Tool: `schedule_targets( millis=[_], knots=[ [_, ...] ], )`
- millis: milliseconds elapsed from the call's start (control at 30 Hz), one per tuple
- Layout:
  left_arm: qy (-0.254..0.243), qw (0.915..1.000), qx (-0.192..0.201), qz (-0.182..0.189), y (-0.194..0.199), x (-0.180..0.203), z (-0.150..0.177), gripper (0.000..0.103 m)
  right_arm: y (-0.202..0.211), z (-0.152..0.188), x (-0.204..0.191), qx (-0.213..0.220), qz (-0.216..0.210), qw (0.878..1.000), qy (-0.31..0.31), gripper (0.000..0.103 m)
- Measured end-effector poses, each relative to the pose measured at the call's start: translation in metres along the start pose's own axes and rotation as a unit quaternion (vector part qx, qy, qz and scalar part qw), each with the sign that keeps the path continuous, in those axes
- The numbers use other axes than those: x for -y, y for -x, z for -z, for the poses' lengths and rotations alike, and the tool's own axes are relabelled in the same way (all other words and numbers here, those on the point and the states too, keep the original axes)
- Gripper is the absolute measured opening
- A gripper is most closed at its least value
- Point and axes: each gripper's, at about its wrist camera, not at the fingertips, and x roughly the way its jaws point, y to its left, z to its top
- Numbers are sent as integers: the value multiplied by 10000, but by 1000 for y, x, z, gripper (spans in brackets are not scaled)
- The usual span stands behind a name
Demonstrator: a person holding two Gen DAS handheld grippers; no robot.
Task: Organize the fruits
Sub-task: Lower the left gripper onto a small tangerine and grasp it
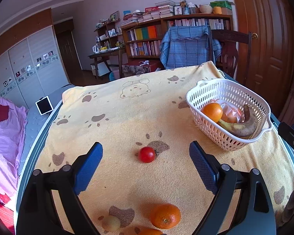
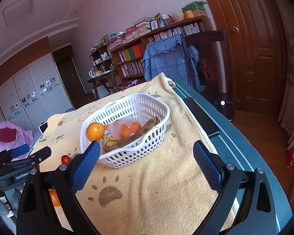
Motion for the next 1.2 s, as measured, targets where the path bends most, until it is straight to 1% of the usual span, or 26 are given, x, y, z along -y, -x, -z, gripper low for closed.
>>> schedule_targets(
  millis=[167, 433, 567, 733, 833, 1033, 1200],
  knots=[
    [25, 10000, -37, -87, 3, -8, 7, 89, 0, 2, -2, 5, 21, 10000, 61, 97],
    [362, 9991, -161, -123, 11, -36, 26, 89, 0, 2, -2, 4, 12, 9999, 113, 97],
    [509, 9981, -260, -228, 16, -53, 40, 89, -1, 3, -7, -73, -76, 9997, 242, 97],
    [704, 9964, -334, -336, 23, -71, 54, 89, 1, 4, -16, -21, -125, 9990, 436, 97],
    [820, 9952, -405, -340, 26, -79, 63, 89, 1, 5, -18, -28, -149, 9987, 487, 97],
    [864, 9943, -549, -298, 32, -84, 82, 89, -1, 5, -17, -70, -180, 9986, 492, 97],
    [894, 9934, -691, -195, 36, -80, 93, 89, 0, 8, -21, -107, -250, 9980, 564, 97]
  ],
)
